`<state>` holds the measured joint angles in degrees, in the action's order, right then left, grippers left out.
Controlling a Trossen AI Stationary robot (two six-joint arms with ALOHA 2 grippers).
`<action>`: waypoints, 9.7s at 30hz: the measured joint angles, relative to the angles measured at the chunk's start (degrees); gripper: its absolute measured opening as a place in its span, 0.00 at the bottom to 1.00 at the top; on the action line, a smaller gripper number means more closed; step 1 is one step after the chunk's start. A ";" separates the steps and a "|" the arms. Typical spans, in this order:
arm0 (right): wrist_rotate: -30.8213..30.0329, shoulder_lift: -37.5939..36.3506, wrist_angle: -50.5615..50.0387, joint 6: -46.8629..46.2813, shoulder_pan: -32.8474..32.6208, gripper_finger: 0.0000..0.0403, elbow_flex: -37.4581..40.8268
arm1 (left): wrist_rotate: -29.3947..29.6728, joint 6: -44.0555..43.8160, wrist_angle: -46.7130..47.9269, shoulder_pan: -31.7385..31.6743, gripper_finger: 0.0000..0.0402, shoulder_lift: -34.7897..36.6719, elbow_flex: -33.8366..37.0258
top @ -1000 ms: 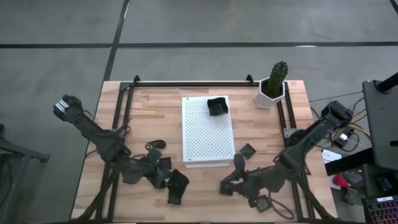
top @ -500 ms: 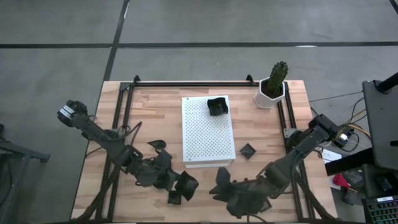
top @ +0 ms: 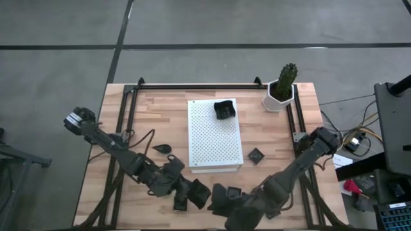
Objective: Pick & Place Mini shaped plates
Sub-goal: Stack the black distorted square plate on top of the black distorted square plate on the shelf, then put the black square plate on the shelf
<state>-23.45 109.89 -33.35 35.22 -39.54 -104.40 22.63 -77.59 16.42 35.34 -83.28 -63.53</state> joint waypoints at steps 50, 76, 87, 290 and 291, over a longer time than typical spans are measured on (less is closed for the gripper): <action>1.85 5.26 -14.18 -5.01 4.37 0.11 -6.92 | 0.47 2.93 1.07 -1.12 0.00 -0.35 -2.26; 2.94 5.27 -15.80 -6.40 4.60 0.02 -6.92 | 1.49 7.73 0.44 -1.10 0.06 -0.03 -3.30; 2.49 5.32 -17.48 -8.48 4.66 0.02 -6.92 | 1.36 13.12 -3.50 -1.05 0.31 0.66 -3.32; 25.41 -39.77 17.26 -19.29 31.35 0.13 46.62 | 8.55 66.17 -49.23 2.29 0.42 22.09 35.59; 25.39 -39.75 17.27 -19.82 30.88 0.13 46.62 | 8.44 65.34 -49.20 2.29 0.42 21.51 35.59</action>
<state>1.93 70.15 -16.08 15.40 -8.65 -57.78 31.07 -12.25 -32.78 37.63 -61.77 -27.94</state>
